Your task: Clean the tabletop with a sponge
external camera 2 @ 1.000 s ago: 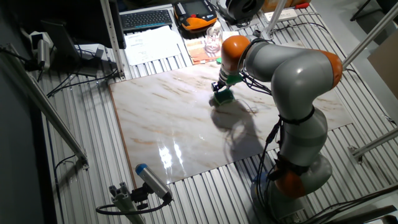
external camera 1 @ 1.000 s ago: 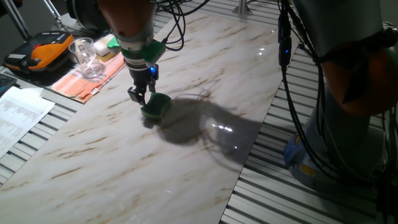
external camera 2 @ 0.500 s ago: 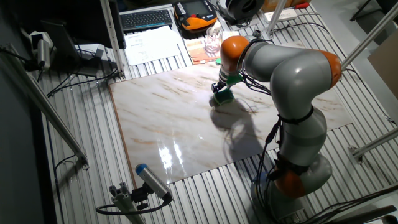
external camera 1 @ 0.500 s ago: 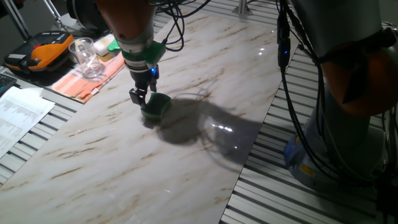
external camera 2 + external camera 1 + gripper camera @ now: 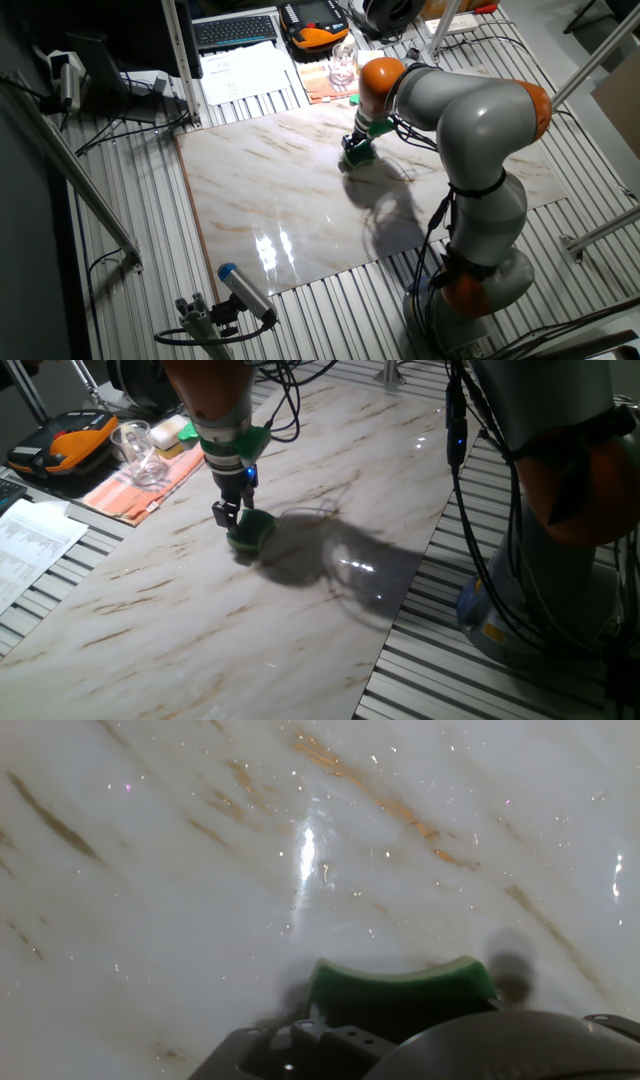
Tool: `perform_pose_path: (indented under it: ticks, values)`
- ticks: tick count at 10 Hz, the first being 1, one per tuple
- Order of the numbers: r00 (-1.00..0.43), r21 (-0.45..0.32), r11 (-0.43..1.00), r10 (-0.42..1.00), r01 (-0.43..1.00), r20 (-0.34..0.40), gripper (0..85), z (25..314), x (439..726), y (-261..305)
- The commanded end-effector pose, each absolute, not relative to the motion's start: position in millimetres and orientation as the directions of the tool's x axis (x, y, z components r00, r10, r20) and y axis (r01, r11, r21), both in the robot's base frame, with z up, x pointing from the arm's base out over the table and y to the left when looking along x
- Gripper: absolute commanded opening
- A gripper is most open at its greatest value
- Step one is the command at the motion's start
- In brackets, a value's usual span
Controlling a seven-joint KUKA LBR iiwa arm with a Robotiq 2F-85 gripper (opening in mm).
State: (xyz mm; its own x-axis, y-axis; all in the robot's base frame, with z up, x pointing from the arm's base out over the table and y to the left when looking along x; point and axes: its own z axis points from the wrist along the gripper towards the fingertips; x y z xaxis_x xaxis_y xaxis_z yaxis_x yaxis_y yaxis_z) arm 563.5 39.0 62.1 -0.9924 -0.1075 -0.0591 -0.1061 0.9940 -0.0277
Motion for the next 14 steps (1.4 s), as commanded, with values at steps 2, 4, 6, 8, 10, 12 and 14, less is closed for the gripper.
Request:
perform_pose_path:
  ticks: [2,4,6,8,10,12,14]
  values:
    - [-0.992,-0.025,0.994,-0.108,-0.106,-0.059,68.0,57.9,561.1,38.1]
    - [-0.993,-0.025,0.995,-0.095,-0.094,-0.067,68.0,52.4,555.4,41.7]
    - [-0.994,-0.022,0.996,-0.091,-0.090,-0.064,68.0,52.8,553.1,44.0]
    - [-0.994,-0.025,0.996,-0.092,-0.091,-0.064,68.0,53.3,554.8,42.4]
    - [-0.993,-0.025,0.995,-0.101,-0.100,-0.062,68.0,51.4,555.6,42.2]
    - [-0.993,-0.028,0.995,-0.101,-0.100,-0.060,68.0,52.0,555.3,41.5]
    - [-0.993,-0.029,0.995,-0.101,-0.100,-0.065,68.0,52.5,555.0,39.9]
